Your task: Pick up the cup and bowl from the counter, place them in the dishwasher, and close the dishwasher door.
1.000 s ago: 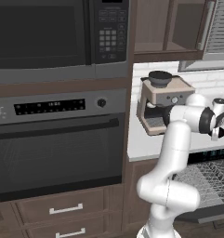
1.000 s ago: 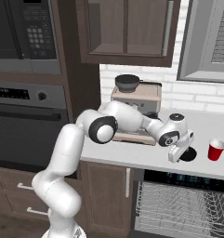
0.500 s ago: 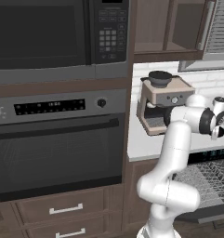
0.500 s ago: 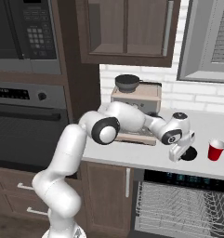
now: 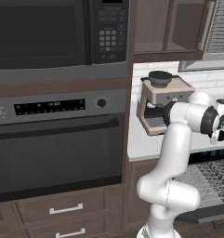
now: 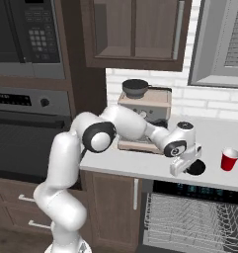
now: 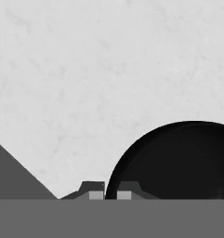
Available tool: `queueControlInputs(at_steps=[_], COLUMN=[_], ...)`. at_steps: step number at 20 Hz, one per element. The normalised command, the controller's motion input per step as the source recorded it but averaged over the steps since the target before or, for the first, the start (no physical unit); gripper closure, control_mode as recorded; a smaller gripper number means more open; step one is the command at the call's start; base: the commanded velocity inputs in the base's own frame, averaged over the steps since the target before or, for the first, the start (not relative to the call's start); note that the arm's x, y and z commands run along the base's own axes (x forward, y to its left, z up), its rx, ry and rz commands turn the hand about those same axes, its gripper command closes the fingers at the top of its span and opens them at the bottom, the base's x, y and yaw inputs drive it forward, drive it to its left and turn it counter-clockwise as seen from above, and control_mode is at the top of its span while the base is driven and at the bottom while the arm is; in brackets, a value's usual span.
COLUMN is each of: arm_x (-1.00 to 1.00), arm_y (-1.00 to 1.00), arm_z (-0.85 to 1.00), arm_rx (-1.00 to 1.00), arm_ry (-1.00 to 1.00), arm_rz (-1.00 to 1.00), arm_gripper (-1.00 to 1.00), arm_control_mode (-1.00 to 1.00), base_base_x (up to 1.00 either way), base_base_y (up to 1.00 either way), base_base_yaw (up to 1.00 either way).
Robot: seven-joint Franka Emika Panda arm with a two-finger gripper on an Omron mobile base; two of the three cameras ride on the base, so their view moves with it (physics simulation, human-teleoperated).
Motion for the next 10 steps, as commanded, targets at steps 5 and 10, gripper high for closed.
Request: queueControlInputs(at_steps=[5, 10], arm_x=[-1.00, -1.00], arm_y=[0.45, 0.40], arm_z=[0.02, 0.00], arm_rx=[0.00, 0.00], arm_ry=[-0.01, 0.00], arm_rz=[-0.06, -0.08], arm_gripper=[1.00, 1.00], arm_control_mode=[-1.00, -1.00], base_base_x=[0.00, 0.00], base_base_y=[0.00, 0.00], base_base_yaw=[0.00, 0.00])
